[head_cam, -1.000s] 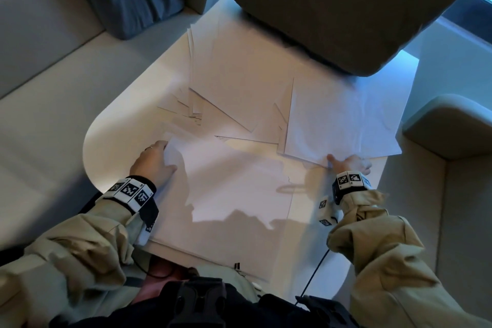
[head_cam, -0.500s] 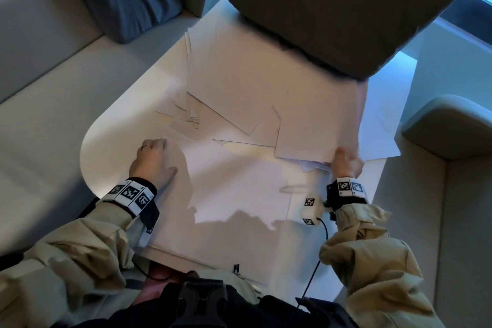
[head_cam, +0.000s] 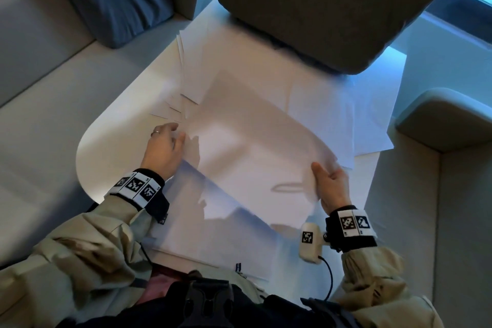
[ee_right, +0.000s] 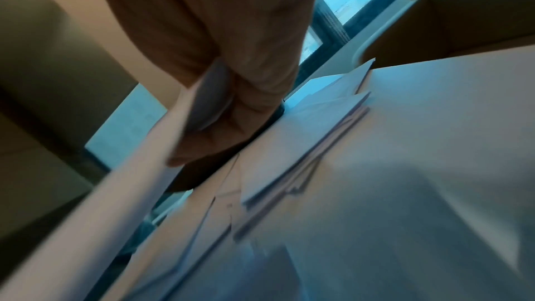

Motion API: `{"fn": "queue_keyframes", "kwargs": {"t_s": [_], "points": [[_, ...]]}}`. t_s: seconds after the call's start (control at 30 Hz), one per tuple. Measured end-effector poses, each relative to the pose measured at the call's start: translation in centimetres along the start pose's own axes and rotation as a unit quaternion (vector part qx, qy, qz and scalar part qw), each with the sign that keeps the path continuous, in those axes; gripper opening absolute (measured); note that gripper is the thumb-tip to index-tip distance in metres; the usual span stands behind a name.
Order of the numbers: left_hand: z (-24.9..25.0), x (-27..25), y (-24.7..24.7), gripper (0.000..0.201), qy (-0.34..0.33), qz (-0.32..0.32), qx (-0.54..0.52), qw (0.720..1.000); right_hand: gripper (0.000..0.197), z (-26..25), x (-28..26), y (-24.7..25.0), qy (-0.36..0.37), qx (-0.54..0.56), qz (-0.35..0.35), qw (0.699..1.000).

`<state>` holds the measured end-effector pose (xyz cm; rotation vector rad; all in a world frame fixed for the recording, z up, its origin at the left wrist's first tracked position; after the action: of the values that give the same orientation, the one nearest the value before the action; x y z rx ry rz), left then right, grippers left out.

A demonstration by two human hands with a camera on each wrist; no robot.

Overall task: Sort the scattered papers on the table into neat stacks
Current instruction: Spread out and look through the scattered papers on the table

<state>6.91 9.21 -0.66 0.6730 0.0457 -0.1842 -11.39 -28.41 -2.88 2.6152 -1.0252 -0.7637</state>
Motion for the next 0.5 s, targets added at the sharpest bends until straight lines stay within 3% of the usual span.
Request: {"fn": "queue_keyframes", "kwargs": {"t_s": [0.1,0.27,0.37,0.5], "points": [[-1.9,-0.3,0.1,0.045,0.052,-0.011,0.017,0.998,0.009,1.2,-1.4,-1.6,0.012,-0.035,-0.048,0.998],[-4.6,-1.1,0.5,0.061,0.131,-0.032,0.051,0.990,0.013,1.9,-4.1,-5.4,0.011,-0.072,-0.165,0.984],[-6.0,-1.3,1.3,0.066,0.146,-0.028,0.044,0.988,0.006,2.0,-4.4,-6.6,0.011,-0.116,-0.187,0.975],[-7.6,-1.8,1.8,0.065,0.164,-0.049,0.083,0.982,0.018,0.8,-3.4,-8.3,0.104,-0.287,-0.190,0.933]]}}
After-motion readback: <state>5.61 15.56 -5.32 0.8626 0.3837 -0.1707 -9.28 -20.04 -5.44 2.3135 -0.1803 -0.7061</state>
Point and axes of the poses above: each hand's wrist, its own x-axis towards the middle knuckle, its own y-axis out of the back of the hand, z = x × y, the point moved 10 cm from there along x, towards the middle knuckle, and after that the axes turned 9 degrees about -x, right-handed, at the moved point
